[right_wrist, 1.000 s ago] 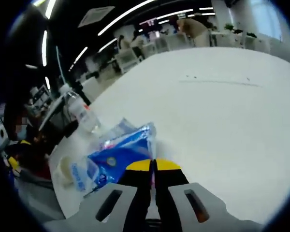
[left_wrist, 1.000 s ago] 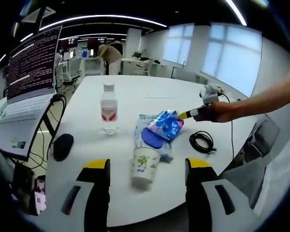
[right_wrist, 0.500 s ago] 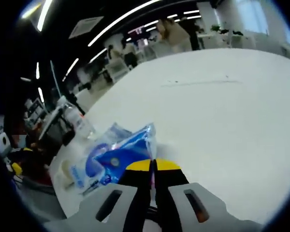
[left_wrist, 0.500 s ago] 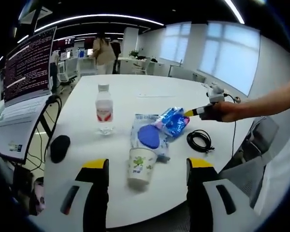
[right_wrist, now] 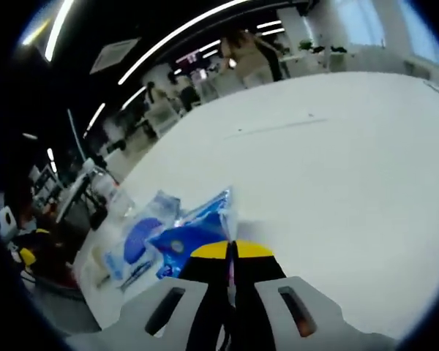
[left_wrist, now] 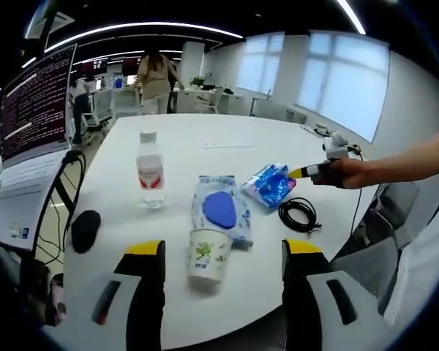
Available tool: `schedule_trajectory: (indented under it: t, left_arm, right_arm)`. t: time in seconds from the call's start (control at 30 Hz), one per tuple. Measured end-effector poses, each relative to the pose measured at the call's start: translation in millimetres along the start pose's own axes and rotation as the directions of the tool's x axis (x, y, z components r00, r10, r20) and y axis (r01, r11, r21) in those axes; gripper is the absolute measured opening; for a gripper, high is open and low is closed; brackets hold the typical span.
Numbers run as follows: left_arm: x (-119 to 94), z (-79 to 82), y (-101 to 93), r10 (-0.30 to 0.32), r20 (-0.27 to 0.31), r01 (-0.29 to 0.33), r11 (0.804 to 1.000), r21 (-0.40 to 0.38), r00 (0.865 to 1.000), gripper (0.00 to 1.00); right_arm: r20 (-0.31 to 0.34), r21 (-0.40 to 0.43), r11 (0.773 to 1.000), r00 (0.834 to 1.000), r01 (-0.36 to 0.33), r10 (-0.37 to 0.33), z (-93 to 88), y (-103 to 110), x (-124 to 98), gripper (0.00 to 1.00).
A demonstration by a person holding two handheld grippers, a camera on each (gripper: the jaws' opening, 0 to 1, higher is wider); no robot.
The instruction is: Arrange the tabletop items into an orderly group along one side of the table until the central work area is clear of visible clutter.
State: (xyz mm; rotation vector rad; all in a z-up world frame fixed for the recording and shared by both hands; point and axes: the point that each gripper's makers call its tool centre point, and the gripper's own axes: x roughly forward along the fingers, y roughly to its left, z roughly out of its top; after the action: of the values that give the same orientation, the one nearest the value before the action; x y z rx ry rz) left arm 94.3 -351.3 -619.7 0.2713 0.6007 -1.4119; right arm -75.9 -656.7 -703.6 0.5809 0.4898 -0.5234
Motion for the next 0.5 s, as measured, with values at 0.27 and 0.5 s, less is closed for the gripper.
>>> schedule_trajectory:
  t: [0.27, 0.5]
  left_arm:
    - [2.3, -5.6, -6.4, -0.016, -0.015, 0.016, 1.000, -0.002, 1.000, 0.64]
    - [2.8, -5.5, -6.8, -0.014, -0.017, 0.014, 1.000, -0.001, 1.000, 0.64]
  right_arm:
    - [0.027, 0.092, 0.994, 0.998, 0.061, -0.064, -13.1, -27.8, -17.6, 0.00]
    - [0.048, 0.159, 0.982, 0.992, 0.105, -0.114, -12.3, -48.0, -22.2, 0.00]
